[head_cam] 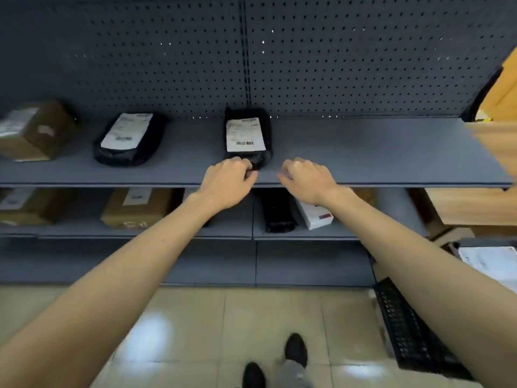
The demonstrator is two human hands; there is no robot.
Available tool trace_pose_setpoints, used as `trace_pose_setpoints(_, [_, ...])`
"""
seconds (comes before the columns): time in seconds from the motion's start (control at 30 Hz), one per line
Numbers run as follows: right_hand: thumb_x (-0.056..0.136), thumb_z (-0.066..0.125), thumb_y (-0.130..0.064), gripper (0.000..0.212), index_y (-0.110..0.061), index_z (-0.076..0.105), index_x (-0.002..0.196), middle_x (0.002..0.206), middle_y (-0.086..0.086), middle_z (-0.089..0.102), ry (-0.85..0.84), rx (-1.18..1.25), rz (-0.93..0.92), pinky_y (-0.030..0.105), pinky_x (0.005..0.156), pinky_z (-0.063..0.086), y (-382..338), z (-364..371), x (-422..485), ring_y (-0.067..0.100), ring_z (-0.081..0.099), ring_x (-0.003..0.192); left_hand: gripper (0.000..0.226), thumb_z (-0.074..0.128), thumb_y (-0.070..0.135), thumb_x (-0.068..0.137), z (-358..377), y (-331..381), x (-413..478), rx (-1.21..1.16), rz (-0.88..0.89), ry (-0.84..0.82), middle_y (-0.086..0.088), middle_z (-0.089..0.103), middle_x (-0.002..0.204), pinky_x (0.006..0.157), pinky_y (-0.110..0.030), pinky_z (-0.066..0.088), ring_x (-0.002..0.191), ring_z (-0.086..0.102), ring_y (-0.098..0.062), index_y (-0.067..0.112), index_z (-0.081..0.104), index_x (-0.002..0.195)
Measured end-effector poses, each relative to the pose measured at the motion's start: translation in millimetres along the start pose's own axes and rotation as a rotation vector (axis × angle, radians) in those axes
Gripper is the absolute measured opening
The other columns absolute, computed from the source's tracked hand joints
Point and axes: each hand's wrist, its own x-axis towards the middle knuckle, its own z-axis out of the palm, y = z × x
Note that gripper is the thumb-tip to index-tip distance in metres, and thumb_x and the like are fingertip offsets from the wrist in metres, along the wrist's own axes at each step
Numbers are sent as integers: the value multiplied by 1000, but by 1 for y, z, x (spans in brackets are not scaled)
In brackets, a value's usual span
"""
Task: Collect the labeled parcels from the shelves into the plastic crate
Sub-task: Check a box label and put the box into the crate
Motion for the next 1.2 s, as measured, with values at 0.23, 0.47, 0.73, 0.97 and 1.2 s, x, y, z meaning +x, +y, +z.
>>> trace_pose_setpoints(0.23, [103, 43, -40, 33, -11, 57, 94, 85, 6, 57, -251, 110, 87, 43, 79, 48, 36, 79, -9, 34, 62, 94, 34, 45, 39, 104, 83, 4, 2, -44, -79, -185, -4, 67, 116, 88, -42, 51, 107, 64, -30, 17, 65, 121])
trace_pose_setpoints(0.47, [102, 45, -36, 28, -11, 53, 92, 95, 15, 61, -291, 186, 170, 39, 71, 43, 103, 161, 16, 39, 60, 96, 36, 45, 37, 104, 171, 4, 37, -18, -129, -257, -9, 65, 119, 84, -42, 47, 108, 63, -32, 13, 61, 126])
trace_pose_setpoints(0.73, [101, 49, -39, 37, -5, 57, 113, 100, 16, 63, -301, 408, 403, 42, 85, 49, 149, 275, 78, 36, 58, 100, 40, 47, 35, 103, 292, -22, 70, -193, -274, -310, -11, 66, 125, 89, -44, 48, 114, 61, -37, 17, 54, 139])
trace_pose_setpoints(0.97, [101, 45, -44, 48, -6, 51, 131, 127, 18, 58, -206, 494, 550, 38, 94, 45, 155, 339, 118, 37, 54, 118, 49, 46, 33, 104, 352, -41, 101, -480, -396, -216, -9, 66, 118, 91, -42, 54, 106, 64, -31, 20, 41, 151])
trace_pose_setpoints(1.2, [102, 44, -43, 55, -8, 42, 145, 141, 15, 51, -122, 699, 627, 34, 98, 40, 149, 353, 125, 33, 48, 128, 53, 45, 33, 105, 371, -41, 106, -620, -405, -209, -10, 61, 133, 99, -34, 50, 114, 62, -30, 21, 35, 156])
